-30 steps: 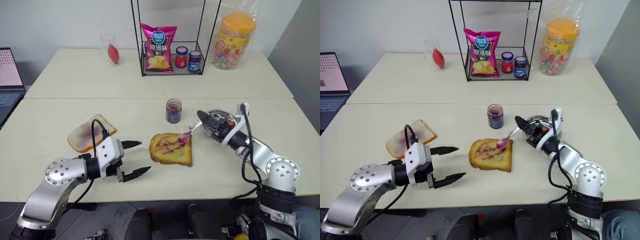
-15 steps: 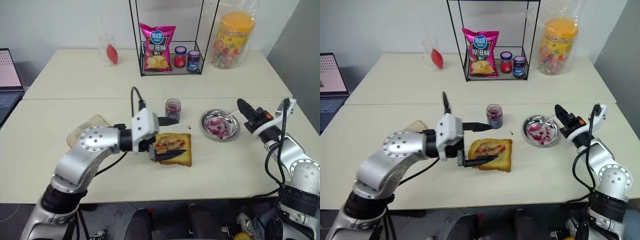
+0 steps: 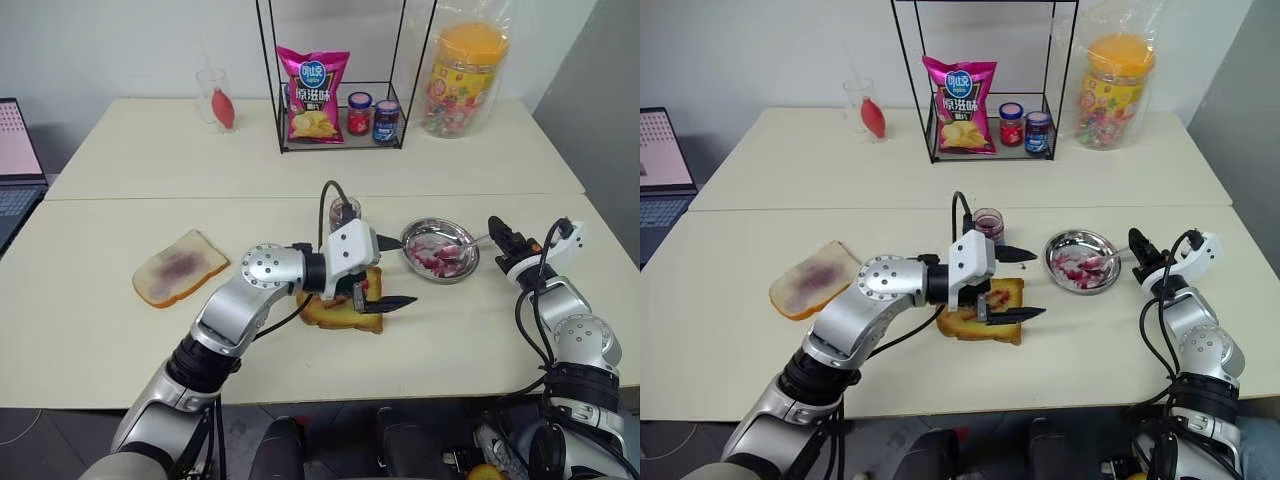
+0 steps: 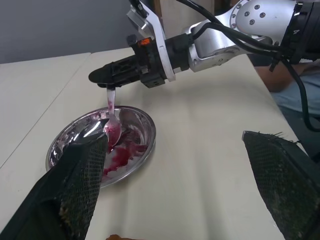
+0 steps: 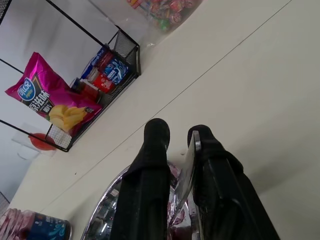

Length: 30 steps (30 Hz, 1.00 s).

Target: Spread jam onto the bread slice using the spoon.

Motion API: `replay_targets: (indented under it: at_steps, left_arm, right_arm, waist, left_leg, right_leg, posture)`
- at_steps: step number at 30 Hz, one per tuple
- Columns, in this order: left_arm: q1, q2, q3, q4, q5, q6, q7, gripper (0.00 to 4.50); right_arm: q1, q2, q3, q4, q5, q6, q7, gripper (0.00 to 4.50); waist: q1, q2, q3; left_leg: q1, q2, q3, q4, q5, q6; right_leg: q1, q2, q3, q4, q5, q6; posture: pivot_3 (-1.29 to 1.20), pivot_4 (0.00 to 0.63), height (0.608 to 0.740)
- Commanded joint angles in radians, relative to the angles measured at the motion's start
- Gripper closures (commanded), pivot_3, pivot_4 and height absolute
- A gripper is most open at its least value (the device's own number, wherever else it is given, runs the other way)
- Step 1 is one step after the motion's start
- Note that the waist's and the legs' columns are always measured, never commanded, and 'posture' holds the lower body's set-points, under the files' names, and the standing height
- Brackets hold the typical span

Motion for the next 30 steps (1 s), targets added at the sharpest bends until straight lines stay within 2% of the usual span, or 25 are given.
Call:
replay_targets:
  at_steps: [1, 5, 13, 19, 22, 25, 30]
  left_arm:
    - [-0.026, -0.029, 0.004, 0.01, 0.027, -0.032, 0.021, 0.0]
    - [-0.026, -0.047, 0.01, 0.013, 0.034, -0.036, 0.023, 0.0]
    - [-0.005, -0.023, 0.03, 0.006, 0.037, -0.05, 0.01, 0.0]
    - [0.003, -0.026, 0.033, 0.002, 0.041, -0.051, 0.019, 0.0]
    - [0.011, -0.016, 0.062, -0.012, 0.048, -0.049, 0.045, 0.0]
    - [0.028, 0.046, 0.117, -0.037, 0.056, -0.026, 0.062, 0.0]
    - [0.116, 0.242, 0.278, -0.1, 0.063, 0.047, 0.078, 0.0]
  right_arm:
    - [-0.008, -0.018, -0.012, -0.017, -0.033, -0.032, 0.015, 2.81]
    - [0.0, -0.035, 0.011, -0.033, -0.092, -0.046, 0.028, 1.94]
    - [0.029, -0.067, 0.086, -0.059, -0.226, -0.094, 0.077, 0.22]
    - [0.026, -0.071, 0.094, -0.06, -0.293, -0.161, 0.084, 0.22]
    - [0.009, -0.083, 0.076, -0.045, -0.371, -0.277, 0.052, 0.22]
    - [0.022, -0.108, 0.07, -0.091, -0.383, -0.303, 0.083, 0.22]
    - [0.12, -0.214, 0.09, -0.31, -0.287, -0.183, 0.235, 0.22]
  waist:
    - [0.0, 0.0, 0.0]
    - [0.0, 0.0, 0.0]
    - [0.0, 0.0, 0.0]
    - [0.0, 0.0, 0.0]
    - [0.0, 0.0, 0.0]
    - [-0.001, 0.001, 0.0]
    - [-0.003, 0.001, 0.0]
  left_leg:
    - [0.0, 0.0, 0.0, 0.0, 0.0, 0.0]
    - [0.0, 0.0, 0.0, 0.0, 0.0, 0.0]
    - [0.0, 0.0, 0.0, 0.0, 0.0, 0.0]
    - [0.0, 0.0, 0.0, 0.0, 0.0, 0.0]
    - [0.0, 0.0, 0.0, 0.0, 0.0, 0.0]
    - [0.001, 0.0, 0.0, 0.0, 0.0, 0.0]
    - [0.002, 0.0, 0.0, -0.001, 0.0, 0.0]
  right_leg:
    - [0.0, 0.0, 0.0, 0.0, 0.0, 0.0]
    - [0.0, 0.0, 0.0, 0.0, 0.0, 0.0]
    - [0.0, 0.0, 0.0, 0.0, 0.0, 0.0]
    - [0.0, 0.0, 0.0, 0.0, 0.0, 0.0]
    - [0.0, 0.0, 0.0, 0.0, 0.0, 0.0]
    - [0.0, 0.0, 0.0, 0.0, 0.0, 0.0]
    - [0.0, 0.0, 0.0, 0.001, 0.0, 0.0]
  posture:
    - [0.0, 0.15, 0.74]
    - [0.0, 0.15, 0.74]
    - [0.0, 0.15, 0.74]
    - [0.0, 0.15, 0.74]
    - [0.0, 0.15, 0.74]
    - [0.0, 0.15, 0.74]
    - [0.0, 0.15, 0.74]
